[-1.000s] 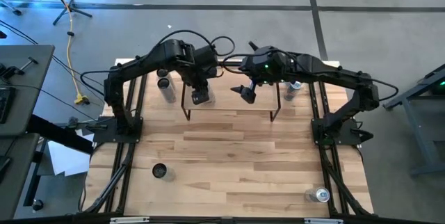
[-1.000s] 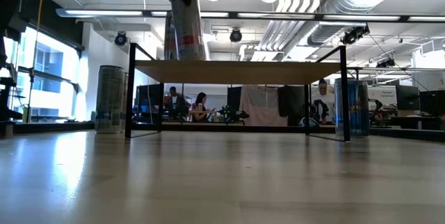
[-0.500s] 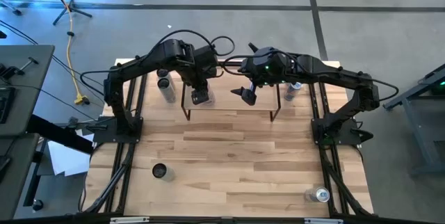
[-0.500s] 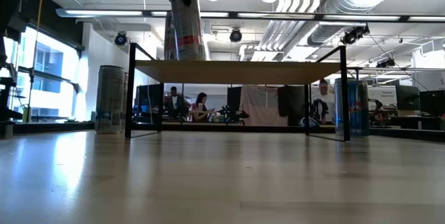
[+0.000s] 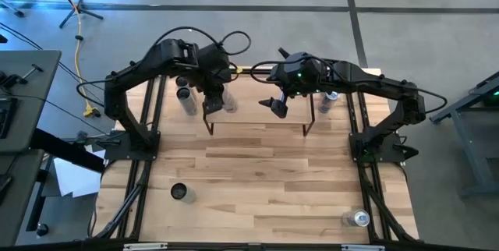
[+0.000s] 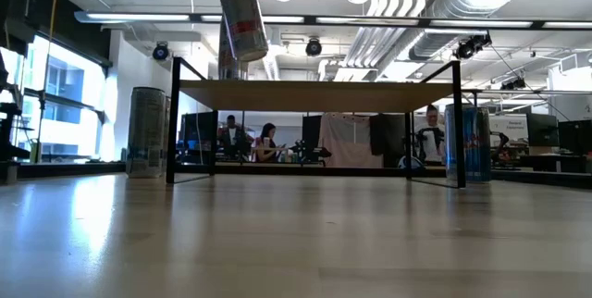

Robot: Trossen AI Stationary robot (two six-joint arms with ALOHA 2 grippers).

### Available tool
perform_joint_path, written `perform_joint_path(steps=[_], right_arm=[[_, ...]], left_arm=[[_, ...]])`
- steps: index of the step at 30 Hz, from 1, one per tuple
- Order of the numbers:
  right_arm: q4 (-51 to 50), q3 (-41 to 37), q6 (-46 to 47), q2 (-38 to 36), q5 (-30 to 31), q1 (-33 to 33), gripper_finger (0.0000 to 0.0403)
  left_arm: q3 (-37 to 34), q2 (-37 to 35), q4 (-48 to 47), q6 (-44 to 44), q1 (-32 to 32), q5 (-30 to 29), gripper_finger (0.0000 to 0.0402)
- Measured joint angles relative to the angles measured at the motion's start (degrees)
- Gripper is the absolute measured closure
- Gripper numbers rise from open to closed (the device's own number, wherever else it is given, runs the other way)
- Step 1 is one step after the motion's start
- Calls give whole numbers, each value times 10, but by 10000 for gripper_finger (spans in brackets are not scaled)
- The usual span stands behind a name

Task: Place canned beverage on shelf
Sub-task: Put the white pink soda can on the shelf aligned with the other white pink soda can

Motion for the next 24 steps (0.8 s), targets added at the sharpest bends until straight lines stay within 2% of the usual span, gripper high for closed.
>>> perform_joint_path(steps=[6, 10, 13, 20, 24], right_arm=[[0, 0, 7, 0, -6, 0, 5], [0, 0, 13, 0, -6, 0, 5], [0, 0, 14, 0, -10, 0, 5], [0, 0, 17, 0, -13, 0, 5], [0, 0, 27, 0, -13, 0, 5]], left_arm=[[0, -4, 0, 72, 16, -22, 176], [0, -4, 0, 212, 21, -40, 176], [0, -4, 0, 270, 20, -37, 176], [-10, -6, -1, 284, 17, 0, 176], [-9, -38, 0, 286, 19, 29, 176]])
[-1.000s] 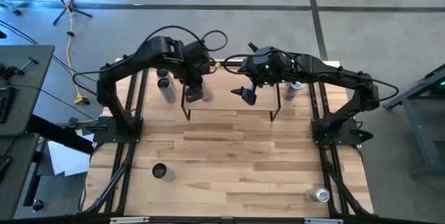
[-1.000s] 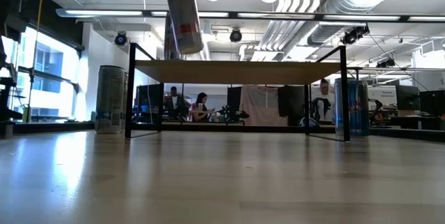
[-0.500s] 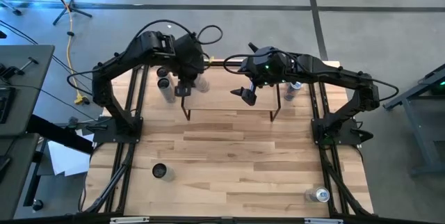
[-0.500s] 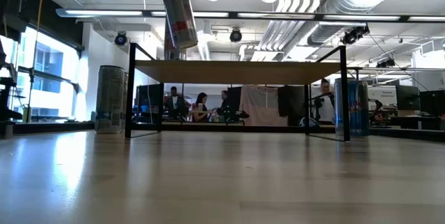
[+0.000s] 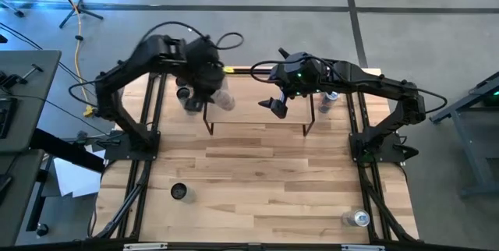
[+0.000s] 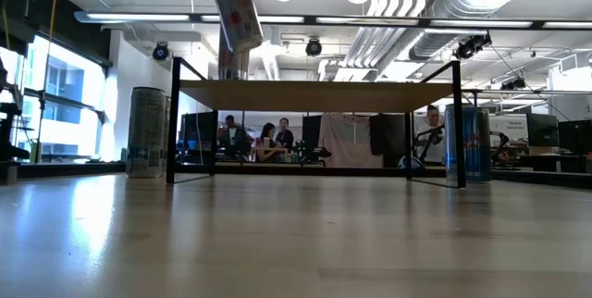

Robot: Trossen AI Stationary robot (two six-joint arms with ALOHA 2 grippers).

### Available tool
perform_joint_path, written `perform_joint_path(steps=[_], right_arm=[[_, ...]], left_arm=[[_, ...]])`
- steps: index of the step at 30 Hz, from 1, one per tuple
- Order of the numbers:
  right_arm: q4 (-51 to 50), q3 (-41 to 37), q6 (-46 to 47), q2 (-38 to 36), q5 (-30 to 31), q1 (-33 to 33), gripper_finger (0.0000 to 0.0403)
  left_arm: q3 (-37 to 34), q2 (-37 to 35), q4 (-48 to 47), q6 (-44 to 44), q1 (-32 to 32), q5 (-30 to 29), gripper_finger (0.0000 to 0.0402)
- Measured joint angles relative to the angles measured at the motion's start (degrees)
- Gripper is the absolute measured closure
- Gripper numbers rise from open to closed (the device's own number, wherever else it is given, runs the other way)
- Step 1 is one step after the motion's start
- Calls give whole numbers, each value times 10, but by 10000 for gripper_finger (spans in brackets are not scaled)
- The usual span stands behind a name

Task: Place canned beverage on shelf
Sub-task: Put the white pink soda can on the shelf aligned with the other white pink soda can

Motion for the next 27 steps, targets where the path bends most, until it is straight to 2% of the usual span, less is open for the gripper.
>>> perform_joint_path(steps=[4, 10, 15, 19, 23, 27], right_arm=[[0, 0, 12, 0, 0, 0, 5], [2, 0, 37, 0, 0, 0, 5], [2, 0, 50, 0, 1, 6, 5], [2, 0, 52, 0, 9, 19, 5], [2, 0, 52, 0, 23, 34, 5], [2, 0, 52, 0, 38, 48, 5]], left_arm=[[0, -20, 0, -20, 7, 15, 176], [0, -9, 0, -29, 20, 14, 176], [0, 6, 1, -90, 27, 9, 176], [0, 7, 1, -108, 27, 34, 176], [0, 7, 1, -106, 26, 42, 176], [0, 7, 1, -71, 26, 13, 176]])
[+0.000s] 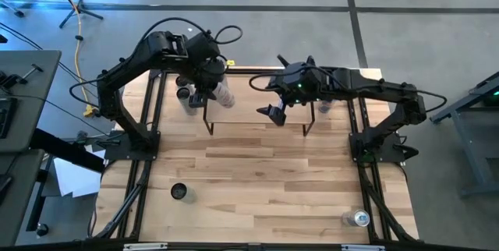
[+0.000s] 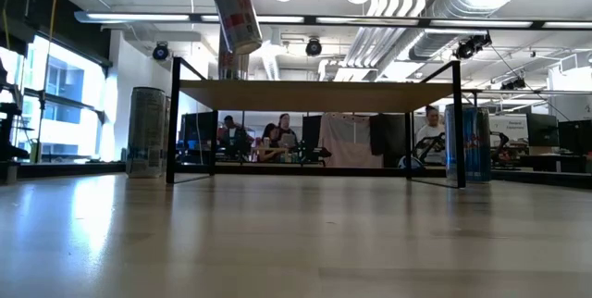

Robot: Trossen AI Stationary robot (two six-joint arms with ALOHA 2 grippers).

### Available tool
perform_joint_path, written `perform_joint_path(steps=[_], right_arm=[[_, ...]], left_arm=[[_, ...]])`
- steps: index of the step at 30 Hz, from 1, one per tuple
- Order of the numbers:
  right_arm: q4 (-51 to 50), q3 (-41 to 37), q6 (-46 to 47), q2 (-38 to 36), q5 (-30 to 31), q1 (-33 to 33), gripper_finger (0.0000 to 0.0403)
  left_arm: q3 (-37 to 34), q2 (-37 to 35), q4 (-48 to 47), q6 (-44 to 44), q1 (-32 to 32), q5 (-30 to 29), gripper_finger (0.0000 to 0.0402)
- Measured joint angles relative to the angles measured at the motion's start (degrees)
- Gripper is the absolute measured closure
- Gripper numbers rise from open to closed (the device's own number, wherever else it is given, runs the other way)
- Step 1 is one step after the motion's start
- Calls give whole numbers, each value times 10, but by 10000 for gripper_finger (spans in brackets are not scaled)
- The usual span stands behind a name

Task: Place canned beverage on shelf
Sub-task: Put the white pink soda can on the shelf aligned with the other white pink soda can

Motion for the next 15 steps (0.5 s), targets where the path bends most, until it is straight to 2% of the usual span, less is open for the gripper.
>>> perform_joint_path(steps=[6, 15], right_arm=[[0, 0, 3, 0, 4, 6, 5], [-2, 0, 5, 0, 5, 6, 5]], left_arm=[[-13, -2, 3, -1, -2, 19, 176], [-150, -54, 1, -20, -2, 4, 176]])
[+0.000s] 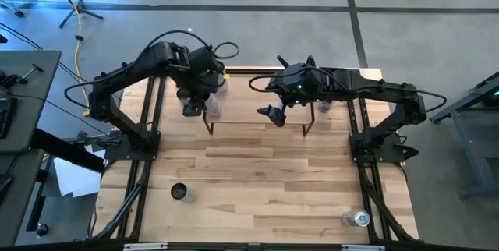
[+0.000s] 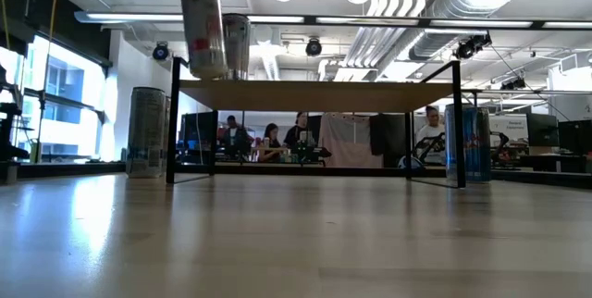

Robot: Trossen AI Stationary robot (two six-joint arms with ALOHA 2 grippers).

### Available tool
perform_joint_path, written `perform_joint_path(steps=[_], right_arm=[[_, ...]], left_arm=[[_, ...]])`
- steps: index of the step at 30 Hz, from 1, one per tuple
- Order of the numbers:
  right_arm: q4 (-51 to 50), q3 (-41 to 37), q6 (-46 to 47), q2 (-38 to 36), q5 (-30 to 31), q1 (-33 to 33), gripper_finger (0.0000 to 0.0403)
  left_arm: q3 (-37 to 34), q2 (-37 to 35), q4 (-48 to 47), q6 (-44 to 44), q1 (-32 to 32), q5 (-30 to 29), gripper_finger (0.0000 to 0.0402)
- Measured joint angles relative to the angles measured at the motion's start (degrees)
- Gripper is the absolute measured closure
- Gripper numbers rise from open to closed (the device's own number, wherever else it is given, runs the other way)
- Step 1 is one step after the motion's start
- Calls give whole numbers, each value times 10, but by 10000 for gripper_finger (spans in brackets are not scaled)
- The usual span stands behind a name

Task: Place canned beverage on shelf
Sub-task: Put the white pink soda can on the shelf aligned with the other white pink soda can

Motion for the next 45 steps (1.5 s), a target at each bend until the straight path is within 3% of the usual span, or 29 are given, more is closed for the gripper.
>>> perform_joint_path(steps=[45], right_arm=[[2, 0, -7, 0, -2, 0, 5]], left_arm=[[-21, -1, 36, -17, -2, -28, 171]])
